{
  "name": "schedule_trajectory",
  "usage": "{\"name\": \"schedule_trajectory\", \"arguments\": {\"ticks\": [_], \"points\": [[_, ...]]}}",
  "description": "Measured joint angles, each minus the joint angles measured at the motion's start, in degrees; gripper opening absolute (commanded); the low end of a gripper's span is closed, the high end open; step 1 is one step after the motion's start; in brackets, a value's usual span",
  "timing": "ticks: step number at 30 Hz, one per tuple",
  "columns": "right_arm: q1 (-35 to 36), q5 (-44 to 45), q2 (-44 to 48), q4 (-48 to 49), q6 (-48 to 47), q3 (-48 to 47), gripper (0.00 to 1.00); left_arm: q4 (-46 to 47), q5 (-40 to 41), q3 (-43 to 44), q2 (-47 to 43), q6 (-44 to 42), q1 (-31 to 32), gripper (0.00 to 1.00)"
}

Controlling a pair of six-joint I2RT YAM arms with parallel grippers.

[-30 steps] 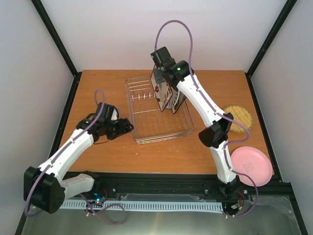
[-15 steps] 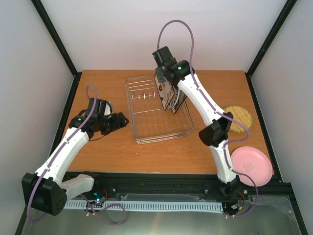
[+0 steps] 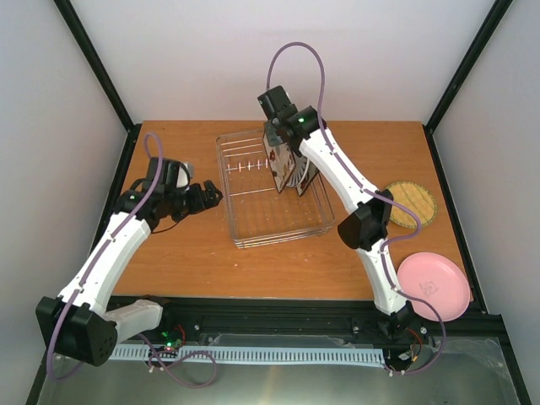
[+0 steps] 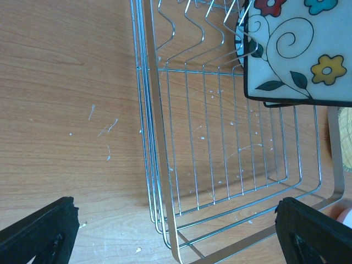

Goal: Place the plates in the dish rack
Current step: Insert the plate into the dish rack.

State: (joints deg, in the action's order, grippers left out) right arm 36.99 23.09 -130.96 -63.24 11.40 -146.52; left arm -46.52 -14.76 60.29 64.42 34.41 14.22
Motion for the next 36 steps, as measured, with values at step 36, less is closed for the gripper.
{"name": "schedule_trajectory", "arguments": {"ticks": [36], "points": [[-1.01,-4.46,-4.74,1.95,-0.94,-0.66,0.11,-1.18,0.48,2.4,2.12,-1.2,-1.05,0.99]]}}
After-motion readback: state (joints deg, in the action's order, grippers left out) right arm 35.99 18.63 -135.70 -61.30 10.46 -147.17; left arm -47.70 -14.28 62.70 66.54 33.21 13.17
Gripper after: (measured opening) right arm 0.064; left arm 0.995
